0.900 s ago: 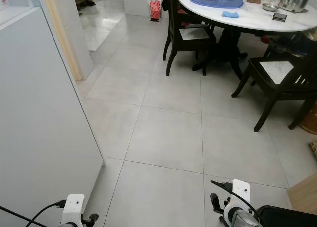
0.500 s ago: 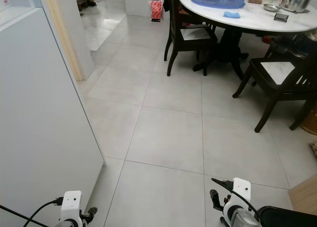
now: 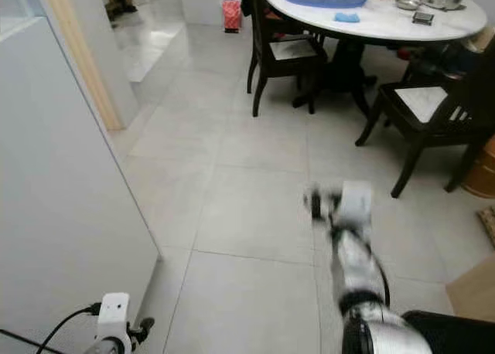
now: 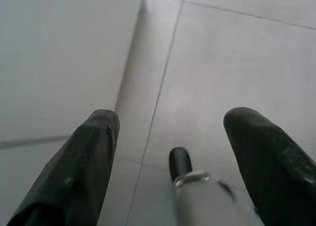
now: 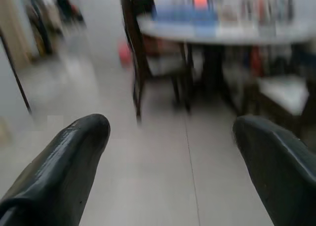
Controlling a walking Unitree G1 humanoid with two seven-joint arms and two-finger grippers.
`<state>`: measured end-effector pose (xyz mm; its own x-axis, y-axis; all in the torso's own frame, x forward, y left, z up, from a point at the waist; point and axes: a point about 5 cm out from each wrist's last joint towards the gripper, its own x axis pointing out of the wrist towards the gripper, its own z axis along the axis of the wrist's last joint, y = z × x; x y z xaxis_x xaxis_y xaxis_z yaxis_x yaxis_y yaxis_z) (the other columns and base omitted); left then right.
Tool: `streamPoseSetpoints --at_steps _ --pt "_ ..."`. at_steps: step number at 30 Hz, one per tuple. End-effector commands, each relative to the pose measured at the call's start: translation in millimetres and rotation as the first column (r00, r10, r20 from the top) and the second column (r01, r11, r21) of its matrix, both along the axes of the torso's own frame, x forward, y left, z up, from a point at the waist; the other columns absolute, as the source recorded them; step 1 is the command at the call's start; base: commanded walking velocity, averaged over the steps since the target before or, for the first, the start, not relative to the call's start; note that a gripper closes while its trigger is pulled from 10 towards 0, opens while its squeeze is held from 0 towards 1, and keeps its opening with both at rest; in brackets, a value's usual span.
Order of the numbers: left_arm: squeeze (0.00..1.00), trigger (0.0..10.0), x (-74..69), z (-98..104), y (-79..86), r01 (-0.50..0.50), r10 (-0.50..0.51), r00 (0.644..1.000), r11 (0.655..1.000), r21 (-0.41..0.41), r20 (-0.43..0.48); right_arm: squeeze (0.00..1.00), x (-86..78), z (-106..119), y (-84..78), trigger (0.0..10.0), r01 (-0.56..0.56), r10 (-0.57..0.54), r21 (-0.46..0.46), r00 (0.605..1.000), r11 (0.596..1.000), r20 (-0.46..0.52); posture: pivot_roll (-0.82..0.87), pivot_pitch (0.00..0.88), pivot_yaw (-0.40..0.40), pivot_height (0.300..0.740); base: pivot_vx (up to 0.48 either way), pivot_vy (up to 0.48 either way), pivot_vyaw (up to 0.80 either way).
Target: Restocking fridge
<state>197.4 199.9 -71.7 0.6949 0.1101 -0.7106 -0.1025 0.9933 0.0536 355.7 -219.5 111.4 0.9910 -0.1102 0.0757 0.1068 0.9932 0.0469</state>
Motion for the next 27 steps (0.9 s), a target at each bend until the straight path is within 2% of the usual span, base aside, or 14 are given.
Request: streamPoseSetpoints --at_steps 1,4,7,8,10,12,14,15,16,18,19,22,24,27 --pt "0.0 10.0 -6.1 -3.2 3.2 -0.013 0.013 1.0 1.0 0.009 -0.027 0.0 -4.7 -9.2 3.2 10.0 -0.017 0.017 -0.013 1.0 1.0 -0.022 0.0 0.0 -0.003 0.74 0.0 0.0 0.0" --pt "0.0 10.0 -7.0 -3.5 4.0 -0.011 0.012 0.999 1.0 0.013 -0.03 0.0 7.1 19.4 19.4 10.0 -0.083 0.087 -0.044 0.99 0.996 0.111 0.0 0.0 -0.001 0.74 0.0 0.0 0.0" --pt "0.0 10.0 -7.5 -3.7 4.6 -0.012 0.012 0.999 1.0 0.016 -0.032 0.0 8.9 32.0 30.7 10.0 -0.122 0.133 -0.065 0.972 0.99 0.193 -0.01 0.0 -0.003 0.74 0.0 0.0 0.0" --pt "0.0 10.0 -7.9 -3.7 5.0 -0.012 0.013 0.999 1.0 0.019 -0.032 0.0 6.3 40.9 48.8 10.0 -0.259 0.27 -0.076 0.922 0.963 0.277 -0.01 0.0 -0.004 0.74 0.0 0.0 0.0" --pt "0.0 10.0 -8.2 -3.8 5.3 -0.012 0.013 0.999 1.0 0.021 -0.033 0.0 2.0 42.3 58.7 10.0 -0.329 0.344 -0.101 0.887 0.939 0.309 -0.02 0.0 -0.006 0.74 0.0 0.0 0.0" --pt "0.0 10.0 -8.7 -4.0 5.4 -0.013 0.014 0.999 1.0 0.023 -0.033 0.0 -3.9 35.4 54.1 10.0 -0.261 0.28 -0.103 0.908 0.96 0.313 -0.02 0.0 -0.01 0.74 0.0 0.0 0.0" --pt "0.0 10.0 -8.9 -4.2 5.2 -0.015 0.016 0.999 1.0 0.026 -0.034 0.0 -7.2 18.7 35.9 10.0 -0.141 0.147 -0.042 0.958 0.989 0.248 -0.01 0.0 -0.012 0.74 0.0 0.0 0.0" --pt "0.0 10.0 -8.9 -4.2 5.2 -0.015 0.016 0.999 1.0 0.026 -0.034 0.0 -7.2 18.7 35.9 10.0 -0.141 0.147 -0.042 0.958 0.989 0.248 -0.01 0.0 -0.012 0.74 0.0 0.0 0.0" --pt "0.0 10.0 -9.0 -4.3 5.0 -0.018 0.018 0.999 1.0 0.026 -0.034 0.0 -12.6 5.2 22.6 10.0 -0.077 0.073 0.009 0.977 0.997 0.202 -0.02 0.0 -0.011 0.74 0.0 0.0 0.0" --pt "0.0 10.0 -9.1 -4.4 4.9 -0.019 0.02 0.999 0.999 0.026 -0.035 0.0 -24.7 -21.3 8.5 10.0 -0.02 0.02 -0.001 0.997 1.0 0.08 -0.02 0.0 -0.013 0.74 0.0 0.0 0.0" --pt "0.0 10.0 -9.2 -4.4 4.9 -0.02 0.021 0.999 0.999 0.027 -0.036 0.0 -37.8 -44.6 1.6 10.0 0.002 -0.002 -0.014 1.0 1.0 -0.025 -0.02 0.0 -0.014 0.74 0.0 0.0 0.0" --pt "0.0 10.0 -9.1 -4.4 5.0 -0.021 0.022 0.999 0.999 0.028 -0.037 0.0 -46.8 -57.9 -0.4 10.0 0.007 -0.006 0.006 0.997 1.0 -0.078 -0.01 0.0 -0.018 0.74 0.0 0.0 0.0" --pt "0.0 10.0 -8.9 -4.4 5.4 -0.024 0.025 0.999 0.999 0.031 -0.04 0.0 -71.9 -93.8 -0.2 10.0 0.016 -0.004 0.05 0.97 0.999 -0.242 -0.02 0.0 -0.015 0.74 0.0 0.0 0.0" --pt "0.0 10.0 -8.5 -4.5 5.1 -0.019 0.02 0.999 0.999 0.031 -0.046 0.0 -97.0 -125.6 3.0 10.0 0.039 0.001 0.09 0.911 0.995 -0.411 -0.02 0.0 -0.013 0.74 0.0 0.0 0.0"
